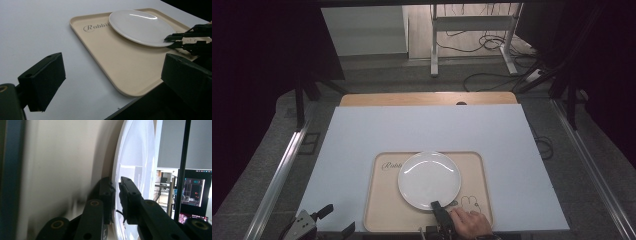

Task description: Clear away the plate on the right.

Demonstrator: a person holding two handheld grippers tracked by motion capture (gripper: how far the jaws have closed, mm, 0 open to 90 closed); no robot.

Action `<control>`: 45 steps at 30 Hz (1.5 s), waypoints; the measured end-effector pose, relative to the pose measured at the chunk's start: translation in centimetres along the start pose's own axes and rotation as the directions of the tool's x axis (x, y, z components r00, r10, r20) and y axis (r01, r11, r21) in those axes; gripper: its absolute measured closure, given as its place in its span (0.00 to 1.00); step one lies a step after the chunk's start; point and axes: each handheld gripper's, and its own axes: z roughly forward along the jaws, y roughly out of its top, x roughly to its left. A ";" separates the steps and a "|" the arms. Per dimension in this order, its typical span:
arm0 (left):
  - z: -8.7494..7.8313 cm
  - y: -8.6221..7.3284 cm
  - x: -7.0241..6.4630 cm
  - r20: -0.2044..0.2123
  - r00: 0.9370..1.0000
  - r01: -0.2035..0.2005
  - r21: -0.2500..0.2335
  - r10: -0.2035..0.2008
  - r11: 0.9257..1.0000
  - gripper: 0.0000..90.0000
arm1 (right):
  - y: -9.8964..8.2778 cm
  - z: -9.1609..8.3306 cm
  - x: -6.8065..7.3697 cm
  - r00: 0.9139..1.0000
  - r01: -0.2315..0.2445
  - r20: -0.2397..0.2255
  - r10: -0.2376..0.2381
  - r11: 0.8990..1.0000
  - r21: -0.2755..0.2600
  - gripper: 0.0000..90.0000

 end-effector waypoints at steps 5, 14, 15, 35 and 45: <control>0.0 0.0 0.0 0.000 1.000 0.000 0.000 0.000 1.000 0.05 | 0.1 -0.2 0.0 1.000 -0.009 0.004 0.009 1.000 0.001 0.80; 0.0 0.0 0.0 0.001 1.000 0.002 -0.003 -0.002 1.000 0.05 | 0.1 -0.8 -0.3 1.000 -0.012 -0.001 0.012 1.000 0.009 0.76; 0.0 0.0 0.0 0.000 1.000 0.003 -0.003 -0.003 1.000 0.05 | 0.0 -0.9 -0.3 1.000 -0.016 0.003 0.016 1.000 0.004 0.75; 0.0 0.0 0.0 0.000 1.000 0.004 -0.005 -0.004 1.000 0.05 | -0.6 -2.4 -1.0 1.000 -0.018 0.004 0.018 1.000 -0.010 0.70; 0.0 0.0 0.0 0.001 1.000 0.006 -0.006 -0.006 1.000 0.05 | -1.7 -2.7 -1.9 0.996 -0.084 0.012 0.084 0.996 -0.003 0.64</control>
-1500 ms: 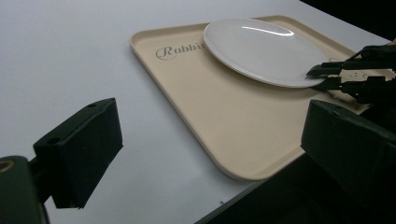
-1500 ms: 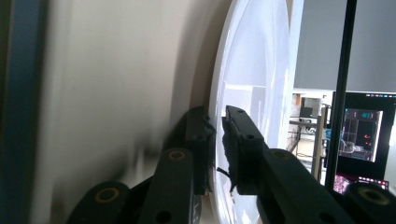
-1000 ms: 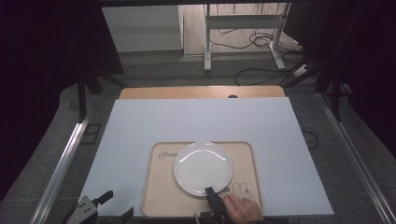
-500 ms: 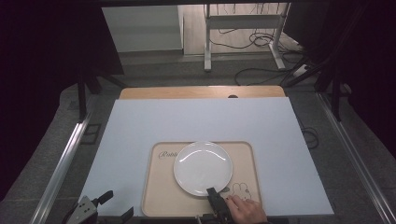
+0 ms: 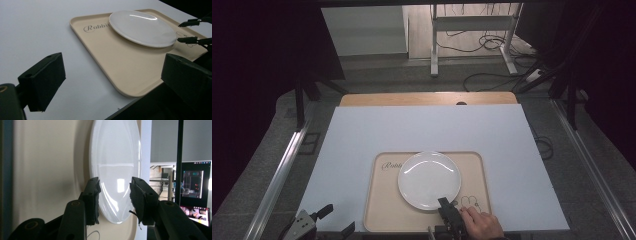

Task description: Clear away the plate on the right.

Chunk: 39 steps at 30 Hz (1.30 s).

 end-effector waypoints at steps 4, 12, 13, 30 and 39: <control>0.0 0.0 0.0 0.000 1.000 -0.001 0.001 0.001 1.000 0.05 | -0.3 0.0 -0.2 1.000 -0.022 0.003 0.022 1.000 0.000 0.60; 0.0 0.0 0.0 0.000 1.000 0.000 0.000 0.000 1.000 0.05 | -1.0 0.1 -0.8 0.996 -0.090 -0.010 0.090 0.996 0.001 0.53; 0.0 0.0 0.0 0.000 1.000 0.000 -0.001 0.000 1.000 0.05 | -1.1 0.1 -0.9 0.995 -0.100 -0.012 0.100 0.995 0.000 0.53; 0.0 0.0 0.0 0.000 1.000 -0.001 -0.001 0.001 1.000 0.05 | -2.4 -0.3 -2.1 0.967 -0.254 -0.031 0.253 0.967 -0.035 0.43; 0.0 0.0 0.0 0.000 1.000 -0.001 -0.001 0.001 1.000 0.05 | -3.2 -0.6 -2.6 0.946 -0.324 -0.025 0.323 0.945 -0.043 0.40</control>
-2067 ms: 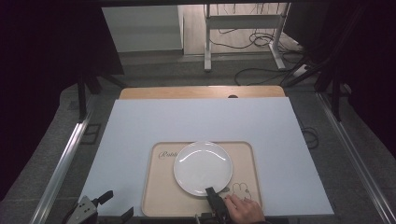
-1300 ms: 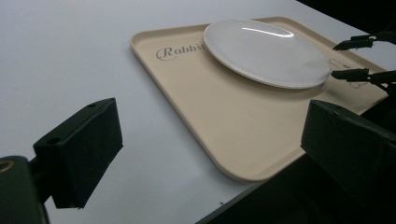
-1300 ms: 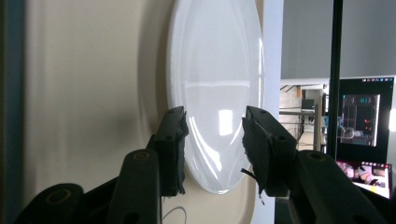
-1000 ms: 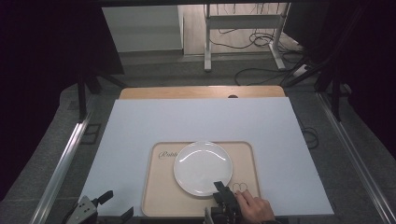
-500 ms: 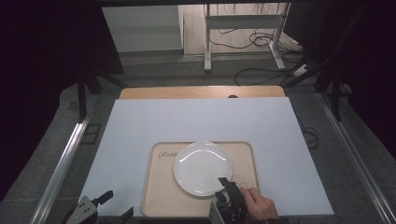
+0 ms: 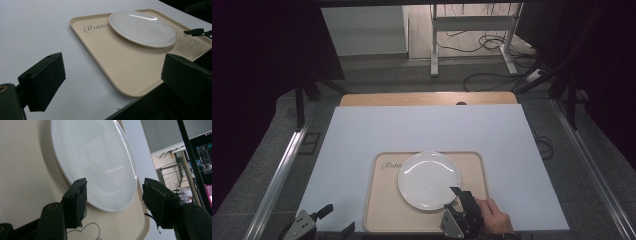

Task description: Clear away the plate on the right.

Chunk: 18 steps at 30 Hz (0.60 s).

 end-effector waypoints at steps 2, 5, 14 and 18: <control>0.0 0.0 0.0 0.000 1.000 0.000 0.000 0.000 1.000 0.05 | -0.2 0.0 -0.2 1.000 -0.022 -0.007 0.022 1.000 -0.008 0.40; 0.0 0.0 0.0 0.000 1.000 0.000 0.000 0.000 1.000 0.05 | -0.3 -0.1 -0.3 0.999 -0.032 0.008 0.032 0.999 -0.002 0.39; 0.0 0.0 0.0 0.001 1.000 -0.002 0.000 0.002 1.000 0.05 | -1.1 -0.3 -1.0 0.993 -0.108 -0.040 0.108 0.994 0.011 0.36; 0.0 0.0 0.0 0.001 1.000 -0.002 -0.001 0.002 1.000 0.05 | -1.7 -0.2 -1.5 0.985 -0.161 -0.052 0.162 0.987 0.018 0.33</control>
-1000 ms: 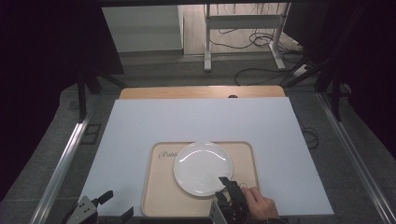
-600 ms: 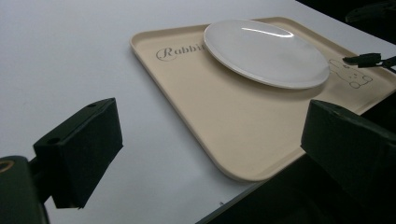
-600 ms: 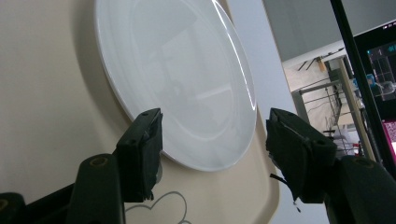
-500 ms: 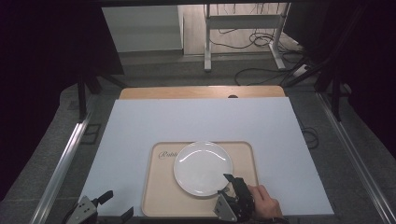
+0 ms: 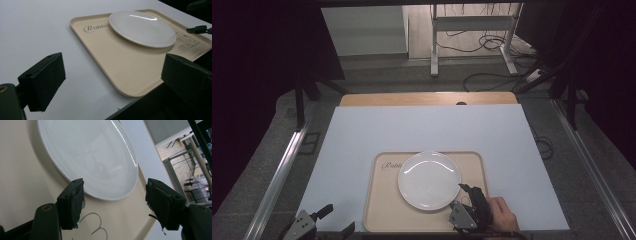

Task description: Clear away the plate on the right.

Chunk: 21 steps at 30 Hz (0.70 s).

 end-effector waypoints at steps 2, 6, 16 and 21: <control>0.0 0.0 0.0 0.000 1.000 -0.001 0.000 0.001 1.000 0.05 | -0.1 -0.1 -0.2 1.000 -0.011 -0.003 0.011 1.000 0.004 0.33; 0.0 0.0 0.0 0.000 1.000 0.000 0.000 0.000 1.000 0.05 | -0.5 -0.2 -0.7 0.998 -0.068 -0.016 0.068 0.998 -0.002 0.30; 0.0 0.0 0.0 0.000 1.000 -0.001 0.000 0.001 1.000 0.05 | -1.6 -0.4 -1.6 0.986 -0.165 -0.025 0.164 0.986 -0.011 0.23; 0.0 0.0 0.0 0.000 1.000 0.000 -0.001 0.000 1.000 0.05 | -2.1 -0.5 -2.0 0.977 -0.210 -0.043 0.210 0.978 -0.012 0.20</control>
